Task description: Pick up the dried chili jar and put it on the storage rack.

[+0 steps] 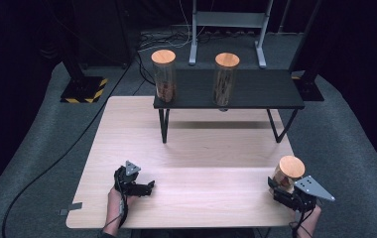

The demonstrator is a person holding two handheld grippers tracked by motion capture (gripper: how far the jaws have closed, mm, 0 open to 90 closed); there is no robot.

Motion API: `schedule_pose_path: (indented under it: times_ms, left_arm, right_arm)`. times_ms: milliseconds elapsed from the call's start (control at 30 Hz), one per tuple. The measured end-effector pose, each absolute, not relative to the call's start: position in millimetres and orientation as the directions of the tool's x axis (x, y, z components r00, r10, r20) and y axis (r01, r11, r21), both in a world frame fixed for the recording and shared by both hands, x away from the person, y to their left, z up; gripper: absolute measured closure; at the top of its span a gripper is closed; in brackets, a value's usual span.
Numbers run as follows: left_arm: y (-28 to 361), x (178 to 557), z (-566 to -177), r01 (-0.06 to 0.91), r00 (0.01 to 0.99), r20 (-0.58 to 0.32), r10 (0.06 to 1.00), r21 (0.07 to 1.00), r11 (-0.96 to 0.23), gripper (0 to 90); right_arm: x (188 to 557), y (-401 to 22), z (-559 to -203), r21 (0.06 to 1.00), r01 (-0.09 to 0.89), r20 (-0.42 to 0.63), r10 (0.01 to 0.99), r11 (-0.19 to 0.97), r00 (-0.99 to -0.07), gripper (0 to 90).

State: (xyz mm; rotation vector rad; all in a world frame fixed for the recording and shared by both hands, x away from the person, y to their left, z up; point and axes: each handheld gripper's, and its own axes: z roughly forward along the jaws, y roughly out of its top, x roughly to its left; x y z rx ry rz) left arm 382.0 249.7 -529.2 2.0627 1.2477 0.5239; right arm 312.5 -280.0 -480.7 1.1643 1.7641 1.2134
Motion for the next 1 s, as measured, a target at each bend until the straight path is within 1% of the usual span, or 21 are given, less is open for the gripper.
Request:
schedule_pose_path:
  times_ms: [233,533,1000]
  left_arm:
    - [249.7,382.0,-529.2,0.620,0.464,0.000,0.886,0.714,-0.324,1.2]
    - [249.8,382.1,-529.2,0.620,0.465,0.000,0.885,0.714,-0.326,1.2]
    - [249.8,382.1,-529.2,0.620,0.465,0.000,0.886,0.714,-0.325,1.2]
  right_arm:
    - [316.5,-279.2,-474.7,0.946,0.281,-0.052,0.930,0.162,-0.363,24.5]
    - [322.3,-276.0,-469.6,0.941,0.279,-0.075,0.922,0.191,-0.379,24.5]
    - [332.6,-274.1,-464.2,0.944,0.269,-0.079,0.922,0.192,-0.379,24.5]
